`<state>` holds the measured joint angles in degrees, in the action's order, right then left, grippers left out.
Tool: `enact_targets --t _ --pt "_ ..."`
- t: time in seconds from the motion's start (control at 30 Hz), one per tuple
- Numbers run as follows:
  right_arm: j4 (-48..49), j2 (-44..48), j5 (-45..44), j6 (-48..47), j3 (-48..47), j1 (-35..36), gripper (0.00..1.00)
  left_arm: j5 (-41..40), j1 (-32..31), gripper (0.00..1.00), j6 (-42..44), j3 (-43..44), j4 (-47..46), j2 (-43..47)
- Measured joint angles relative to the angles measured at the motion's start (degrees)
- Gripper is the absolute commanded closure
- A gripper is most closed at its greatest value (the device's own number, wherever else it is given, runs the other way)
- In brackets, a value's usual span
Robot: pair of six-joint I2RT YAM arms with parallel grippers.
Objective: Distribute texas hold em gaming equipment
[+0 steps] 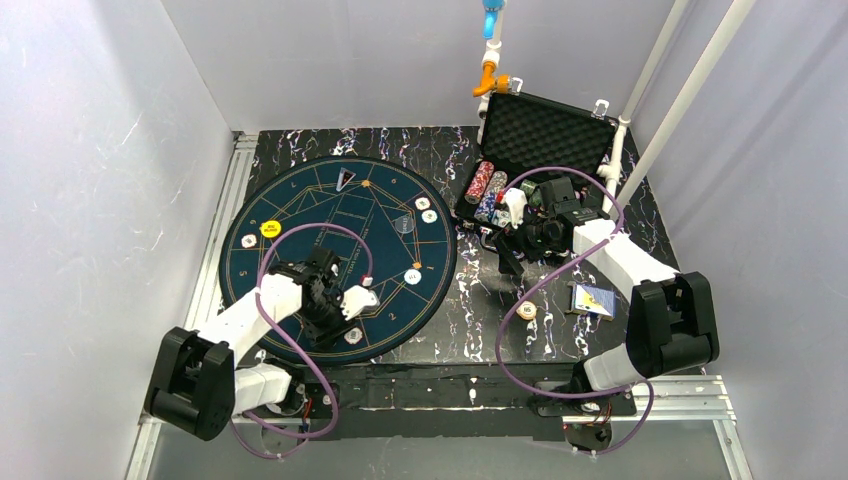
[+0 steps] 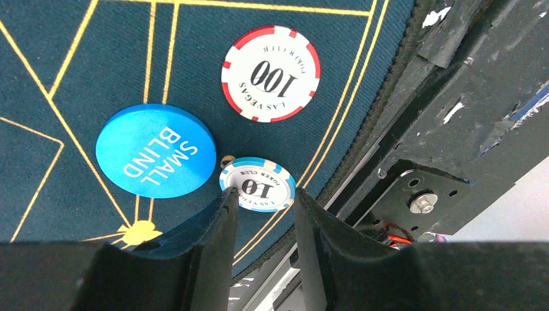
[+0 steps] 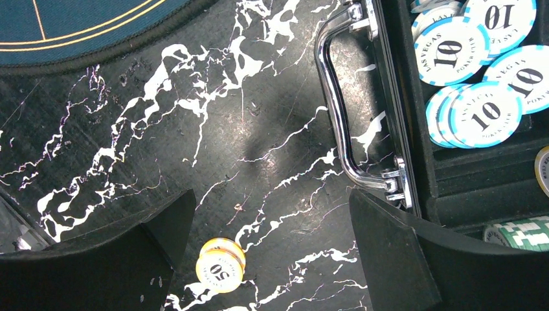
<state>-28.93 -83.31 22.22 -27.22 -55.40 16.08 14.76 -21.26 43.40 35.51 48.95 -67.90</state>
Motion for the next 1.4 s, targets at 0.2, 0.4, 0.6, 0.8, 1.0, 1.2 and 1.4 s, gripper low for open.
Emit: enact_targets --t 0.2,0.4,0.6,0.8,1.0,1.2,1.4 --pt "0.00 -0.37 -0.22 0.00 0.00 0.00 0.02 -1.27 -2.49 0.80 -1.97 0.33 -0.35 -0.42" --pt "0.00 -0.37 -0.39 0.00 0.00 0.00 0.02 -1.29 -4.76 0.63 -3.61 0.74 -1.07 -1.14" --pt "0.00 -0.37 -0.44 0.00 0.00 0.00 0.02 1.25 -5.88 0.47 -4.50 1.66 -1.22 -1.53" --pt "0.00 -0.37 -0.44 0.00 0.00 0.00 0.02 4.33 -5.88 0.36 -6.60 8.68 0.83 -0.96" --pt "0.02 -0.37 -0.59 0.02 0.00 0.00 0.02 4.57 -6.58 0.29 -13.09 19.52 -5.99 -7.72" --pt "0.00 -0.37 -1.07 0.02 0.00 0.00 0.02 0.59 -11.15 0.28 -19.21 28.87 -14.99 -22.05" --pt "0.02 -0.37 -1.51 0.04 0.00 0.00 0.02 -3.93 -15.87 0.28 -21.77 33.77 -19.15 -31.34"
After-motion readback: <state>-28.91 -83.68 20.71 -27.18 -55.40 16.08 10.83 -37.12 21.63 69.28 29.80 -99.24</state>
